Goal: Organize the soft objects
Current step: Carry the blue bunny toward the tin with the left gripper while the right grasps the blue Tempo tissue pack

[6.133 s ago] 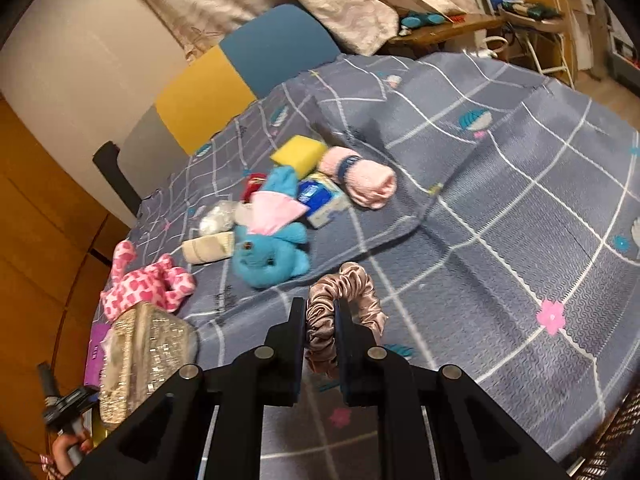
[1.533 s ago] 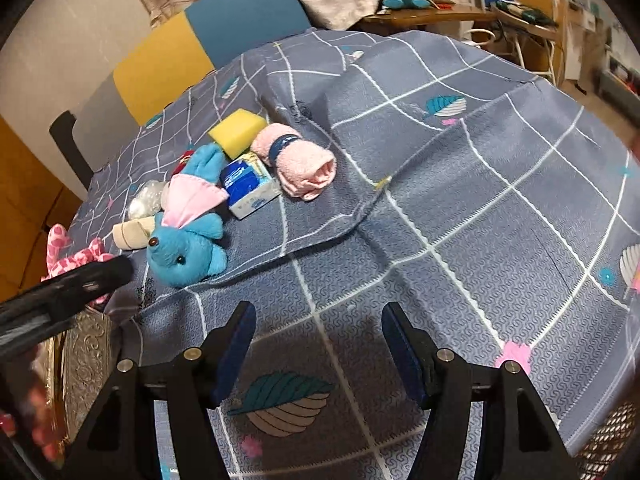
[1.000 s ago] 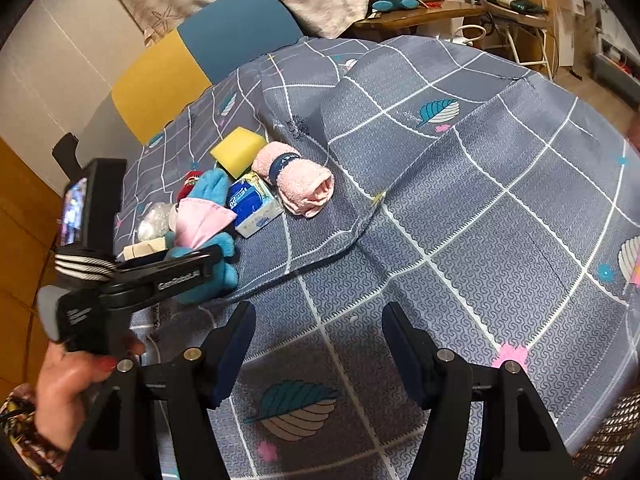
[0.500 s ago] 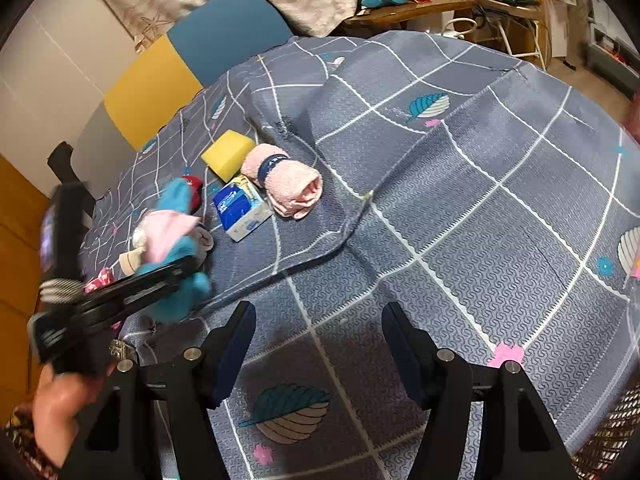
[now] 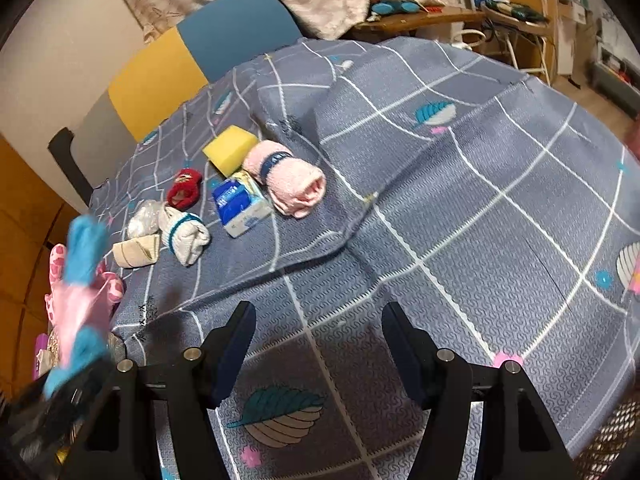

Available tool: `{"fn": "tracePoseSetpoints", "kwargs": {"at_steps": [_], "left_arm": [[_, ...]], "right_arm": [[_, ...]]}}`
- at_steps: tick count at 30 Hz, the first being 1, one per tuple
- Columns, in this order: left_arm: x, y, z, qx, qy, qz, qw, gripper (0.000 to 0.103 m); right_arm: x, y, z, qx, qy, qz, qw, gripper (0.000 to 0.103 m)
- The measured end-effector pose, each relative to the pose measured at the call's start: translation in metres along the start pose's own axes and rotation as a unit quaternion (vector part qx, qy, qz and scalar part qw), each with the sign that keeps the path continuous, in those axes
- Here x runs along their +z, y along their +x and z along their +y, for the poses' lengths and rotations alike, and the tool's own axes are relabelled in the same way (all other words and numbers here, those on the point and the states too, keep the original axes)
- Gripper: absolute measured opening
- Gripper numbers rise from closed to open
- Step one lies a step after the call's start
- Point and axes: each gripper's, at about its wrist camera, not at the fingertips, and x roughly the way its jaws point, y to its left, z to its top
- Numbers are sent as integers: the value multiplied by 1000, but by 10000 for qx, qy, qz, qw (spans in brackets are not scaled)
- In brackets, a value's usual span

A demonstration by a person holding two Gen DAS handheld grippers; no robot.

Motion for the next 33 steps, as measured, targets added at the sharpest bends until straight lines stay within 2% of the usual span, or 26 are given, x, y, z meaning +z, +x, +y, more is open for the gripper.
{"fn": "tracePoseSetpoints", "kwargs": {"at_steps": [7, 12, 17, 22, 26, 33], "left_arm": [[-41, -60, 11, -599, 262, -335, 9973, 54], [-60, -85, 33, -657, 404, -373, 9963, 54], [-73, -118, 61, -744, 403, -598, 9946, 54], [-78, -146, 87, -772, 290, -781, 9935, 54], [-80, -165, 110, -763, 111, -909, 9929, 54], [-85, -193, 153, -405, -253, -1202, 9916, 54]], "right_arm": [[-7, 1, 25, -30, -676, -267, 9974, 66], [-23, 14, 47, -41, -1345, -227, 9906, 66], [-33, 25, 57, 35, -1538, -294, 9877, 66], [-8, 45, 72, 85, -1259, -292, 9916, 66], [21, 72, 93, -232, -1454, -198, 9889, 66], [64, 117, 102, -550, -1424, 60, 9883, 63]]}}
